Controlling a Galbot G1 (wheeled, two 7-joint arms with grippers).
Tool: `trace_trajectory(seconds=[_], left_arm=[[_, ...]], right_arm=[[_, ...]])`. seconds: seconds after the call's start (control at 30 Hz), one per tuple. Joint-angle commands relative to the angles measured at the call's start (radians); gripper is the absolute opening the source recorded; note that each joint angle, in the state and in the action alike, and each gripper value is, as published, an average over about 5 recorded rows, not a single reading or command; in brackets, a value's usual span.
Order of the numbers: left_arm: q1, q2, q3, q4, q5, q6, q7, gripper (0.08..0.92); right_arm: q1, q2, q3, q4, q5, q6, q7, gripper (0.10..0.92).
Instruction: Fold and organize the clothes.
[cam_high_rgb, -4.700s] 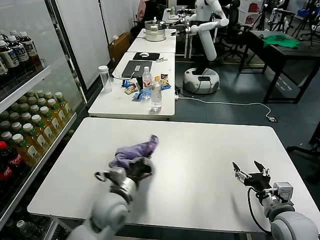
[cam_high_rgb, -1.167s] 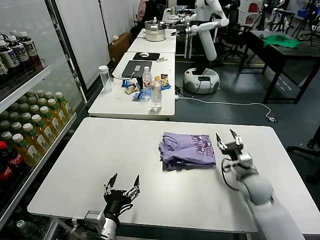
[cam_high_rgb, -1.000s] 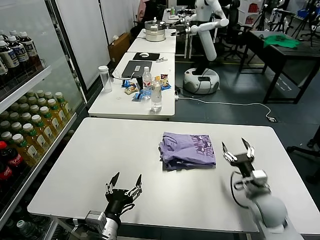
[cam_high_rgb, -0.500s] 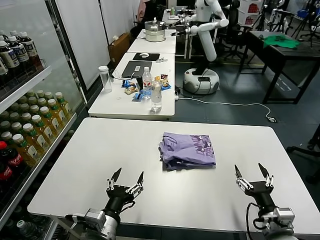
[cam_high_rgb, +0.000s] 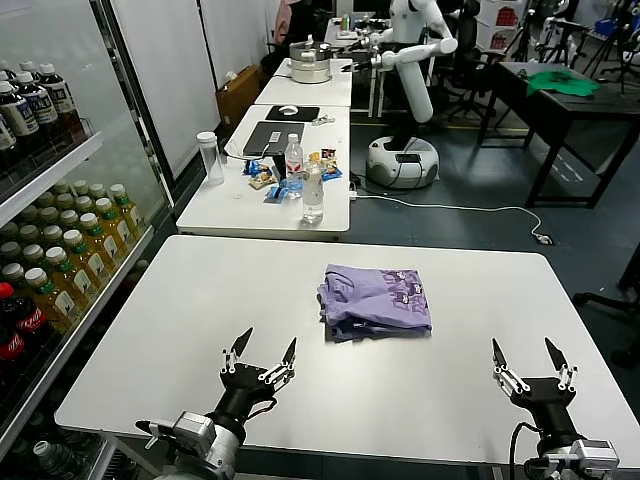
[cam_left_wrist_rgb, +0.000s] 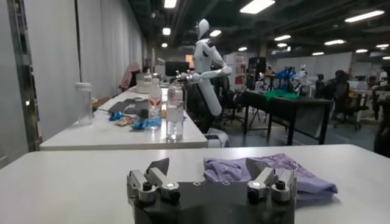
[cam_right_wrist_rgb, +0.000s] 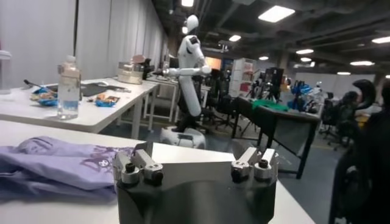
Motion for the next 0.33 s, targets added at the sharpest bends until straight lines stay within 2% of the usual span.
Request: trace_trajectory(seconds=[0.03,0.33], left_arm=[[-0.009,0.005,0.002,0.003,0.001,-0.004,0.010,0.823],[-0.006,0.007,-0.001,0.000,0.003,-0.007,0.014,0.823]], right_arm=[[-0.043,0.019,0.021,0.042,-0.025,0.003,0.026,0.823],[-0.037,0.014,0.009,0.041,-0.056,0.017,0.045,0.823]])
